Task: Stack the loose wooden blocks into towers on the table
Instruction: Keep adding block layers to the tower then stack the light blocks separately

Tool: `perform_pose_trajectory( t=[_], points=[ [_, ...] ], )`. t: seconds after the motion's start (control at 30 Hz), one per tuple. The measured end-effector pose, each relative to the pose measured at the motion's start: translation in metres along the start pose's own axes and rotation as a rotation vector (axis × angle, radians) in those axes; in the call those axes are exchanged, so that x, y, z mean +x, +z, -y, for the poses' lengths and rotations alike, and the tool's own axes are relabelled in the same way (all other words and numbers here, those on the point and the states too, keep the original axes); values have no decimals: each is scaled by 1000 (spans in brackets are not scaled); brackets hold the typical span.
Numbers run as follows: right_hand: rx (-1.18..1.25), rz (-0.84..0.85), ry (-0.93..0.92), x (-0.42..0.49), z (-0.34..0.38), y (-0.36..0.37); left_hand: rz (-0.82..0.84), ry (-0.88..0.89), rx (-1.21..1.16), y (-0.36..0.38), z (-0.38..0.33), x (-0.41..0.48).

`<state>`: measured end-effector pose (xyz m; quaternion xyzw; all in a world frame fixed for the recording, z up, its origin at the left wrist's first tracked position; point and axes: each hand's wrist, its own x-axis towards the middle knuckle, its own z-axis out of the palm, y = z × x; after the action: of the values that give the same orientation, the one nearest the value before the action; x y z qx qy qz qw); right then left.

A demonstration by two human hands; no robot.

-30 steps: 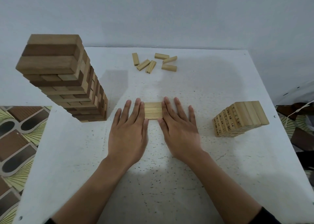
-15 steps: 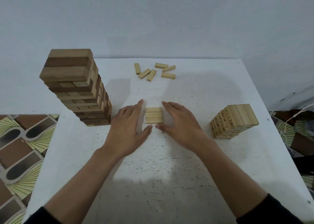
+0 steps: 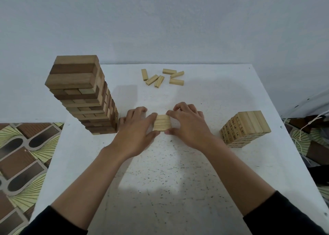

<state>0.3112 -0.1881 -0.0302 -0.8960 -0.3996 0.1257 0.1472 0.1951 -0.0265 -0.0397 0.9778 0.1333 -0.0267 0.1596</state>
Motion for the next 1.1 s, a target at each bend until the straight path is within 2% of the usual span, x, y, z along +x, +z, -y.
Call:
perform_pose_trajectory(
  t=[0.3,0.53,0.87,1.1],
  points=[
    [-158,40,-79,-2,5,1,-19,114,45,-1,4,-1],
    [-123,91,-109,-17,6,-19,-18,182,-24,-7,1,-7],
    [-78,-135,-194,-43,18,-100,-176,281,-202,-71,-30,-12],
    [67,-101,-186,-67,-24,-143,-168,410,-235,-95,-71,2]
  ],
)
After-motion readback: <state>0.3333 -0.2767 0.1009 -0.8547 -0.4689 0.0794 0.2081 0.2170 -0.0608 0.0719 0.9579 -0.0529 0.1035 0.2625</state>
